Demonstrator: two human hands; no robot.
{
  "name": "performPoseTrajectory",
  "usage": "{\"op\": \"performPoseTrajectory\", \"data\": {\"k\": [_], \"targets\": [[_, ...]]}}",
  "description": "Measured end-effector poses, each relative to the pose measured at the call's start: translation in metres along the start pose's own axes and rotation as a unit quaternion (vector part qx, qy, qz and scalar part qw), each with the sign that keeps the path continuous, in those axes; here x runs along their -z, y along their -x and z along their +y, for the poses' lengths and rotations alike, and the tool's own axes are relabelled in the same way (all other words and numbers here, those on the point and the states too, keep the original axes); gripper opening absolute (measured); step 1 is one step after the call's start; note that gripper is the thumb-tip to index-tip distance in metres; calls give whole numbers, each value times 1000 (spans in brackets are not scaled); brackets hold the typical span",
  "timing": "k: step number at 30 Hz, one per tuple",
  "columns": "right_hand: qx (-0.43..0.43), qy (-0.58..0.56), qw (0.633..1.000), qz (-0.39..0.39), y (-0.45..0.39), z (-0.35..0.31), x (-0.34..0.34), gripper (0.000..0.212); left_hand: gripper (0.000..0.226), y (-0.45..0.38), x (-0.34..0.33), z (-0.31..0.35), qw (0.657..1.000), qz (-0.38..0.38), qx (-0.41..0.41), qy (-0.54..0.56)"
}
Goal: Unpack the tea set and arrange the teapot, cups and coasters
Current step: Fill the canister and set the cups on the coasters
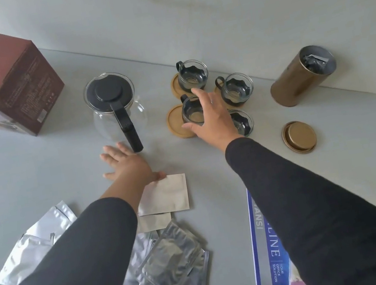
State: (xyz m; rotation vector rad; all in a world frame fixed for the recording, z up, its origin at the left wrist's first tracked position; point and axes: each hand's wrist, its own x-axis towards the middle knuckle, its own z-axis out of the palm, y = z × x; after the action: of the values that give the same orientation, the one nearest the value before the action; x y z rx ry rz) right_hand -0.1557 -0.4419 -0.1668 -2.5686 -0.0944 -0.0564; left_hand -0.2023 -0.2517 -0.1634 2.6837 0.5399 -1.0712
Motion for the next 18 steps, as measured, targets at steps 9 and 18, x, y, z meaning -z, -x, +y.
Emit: {"op": "performPoseTrajectory", "data": {"k": [9,18], "targets": [[27,21,997,-75,-10,-3,1,81,141,-5,-3,-1,1000,6,-2,13],[17,50,994,-94,-16,-8,11,86,141,-7,-5,-1,999,19,-1,28]]}}
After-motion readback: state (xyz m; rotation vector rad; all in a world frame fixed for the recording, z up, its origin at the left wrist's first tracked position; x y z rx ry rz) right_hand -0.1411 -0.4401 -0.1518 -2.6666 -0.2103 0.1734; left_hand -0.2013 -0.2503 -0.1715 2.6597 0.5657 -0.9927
